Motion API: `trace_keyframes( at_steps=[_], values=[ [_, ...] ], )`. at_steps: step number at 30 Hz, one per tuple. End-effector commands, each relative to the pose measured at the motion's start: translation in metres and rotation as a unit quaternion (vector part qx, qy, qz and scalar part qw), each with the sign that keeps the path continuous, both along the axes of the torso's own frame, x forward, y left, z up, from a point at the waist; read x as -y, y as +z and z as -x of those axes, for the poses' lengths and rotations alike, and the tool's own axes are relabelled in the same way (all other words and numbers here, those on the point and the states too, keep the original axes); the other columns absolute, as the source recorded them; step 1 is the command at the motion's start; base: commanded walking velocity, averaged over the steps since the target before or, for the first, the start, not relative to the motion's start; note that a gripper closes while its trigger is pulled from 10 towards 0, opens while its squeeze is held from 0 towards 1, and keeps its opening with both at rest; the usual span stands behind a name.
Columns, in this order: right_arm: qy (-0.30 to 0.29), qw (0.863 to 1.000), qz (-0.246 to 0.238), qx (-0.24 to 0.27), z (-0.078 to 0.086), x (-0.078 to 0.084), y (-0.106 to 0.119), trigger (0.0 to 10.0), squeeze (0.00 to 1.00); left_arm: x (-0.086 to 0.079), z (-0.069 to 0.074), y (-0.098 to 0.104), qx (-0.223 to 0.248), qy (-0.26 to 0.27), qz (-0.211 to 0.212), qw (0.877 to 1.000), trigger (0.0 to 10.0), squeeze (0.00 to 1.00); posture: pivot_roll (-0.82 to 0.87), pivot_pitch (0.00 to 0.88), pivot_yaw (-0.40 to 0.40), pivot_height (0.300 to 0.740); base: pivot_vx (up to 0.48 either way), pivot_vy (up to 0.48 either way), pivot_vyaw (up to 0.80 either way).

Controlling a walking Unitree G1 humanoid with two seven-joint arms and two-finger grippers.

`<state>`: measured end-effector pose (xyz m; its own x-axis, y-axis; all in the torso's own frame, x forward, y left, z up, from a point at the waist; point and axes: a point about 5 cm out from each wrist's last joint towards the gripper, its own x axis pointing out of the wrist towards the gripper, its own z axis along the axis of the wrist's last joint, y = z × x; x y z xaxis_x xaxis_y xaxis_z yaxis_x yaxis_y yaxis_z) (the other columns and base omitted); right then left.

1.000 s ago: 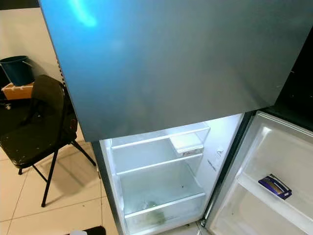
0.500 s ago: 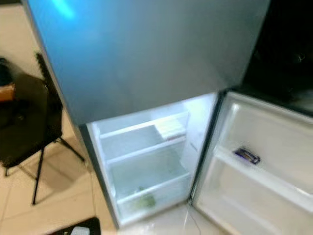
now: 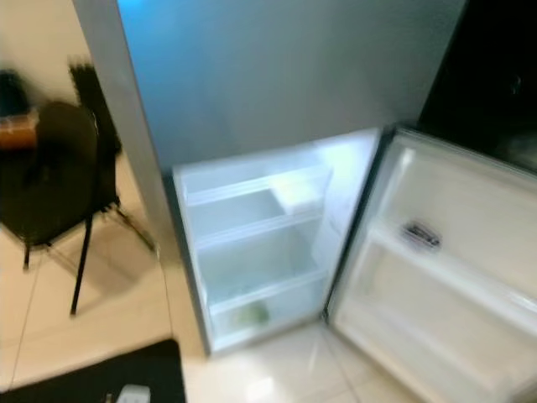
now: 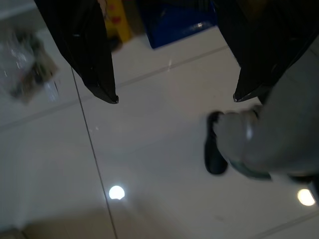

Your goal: Restocking fridge

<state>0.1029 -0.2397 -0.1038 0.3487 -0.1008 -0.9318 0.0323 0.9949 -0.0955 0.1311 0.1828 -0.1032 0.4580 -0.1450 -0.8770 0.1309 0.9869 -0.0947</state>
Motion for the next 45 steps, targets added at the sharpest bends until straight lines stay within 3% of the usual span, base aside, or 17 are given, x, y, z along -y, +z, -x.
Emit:
trace_keyframes(
  at_steps=[1, 8, 19, 38, 45],
  values=[
    [0.003, 1.0, -0.004, -0.004, 0.002, -0.0032, -0.0013, 10.0, 0.0, 0.0023, 0.0089, -0.0034, -0.018, -0.004, 0.0, 1.0, 10.0, 0.0, -0.01, 0.0, -0.042, 0.74, 0.0, 0.0, 0.0],
    [0.002, 1.0, -0.005, -0.004, 0.0021, -0.0036, -0.0014, 10.0, 0.0, -0.0015, 0.006, -0.0018, -0.006, -0.024, -0.015, 1.0, 10.0, 0.0, -0.02, 0.0, -0.042, 0.74, 0.0, 0.0, 0.0],
    [0.001, 1.0, -0.006, -0.003, 0.0015, -0.0033, -0.0012, 10.0, 0.0, 0.0008, 0.0072, -0.0021, -0.008, -0.029, -0.003, 1.0, 10.0, 0.0, -0.01, 0.0, -0.045, 0.74, 0.0, 0.0, 0.0],
    [0.0, 1.0, -0.004, -0.002, 0.0011, -0.0032, -0.0011, 10.0, 0.0, 0.0037, 0.0089, -0.0029, -0.013, -0.035, 0.001, 0.999, 10.0, 0.0, -0.01, 0.0, -0.045, 0.74, 0.0, -0.368, 0.0],
    [0.007, 1.0, -0.004, -0.003, -0.0004, -0.0026, -0.0006, 10.0, 0.0, 0.0039, 0.0076, -0.0027, -0.012, -0.032, -0.001, 0.999, 10.0, 0.0, -0.01, 0.0, -0.047, 0.74, 0.0, 0.0, -0.72]
  ],
)
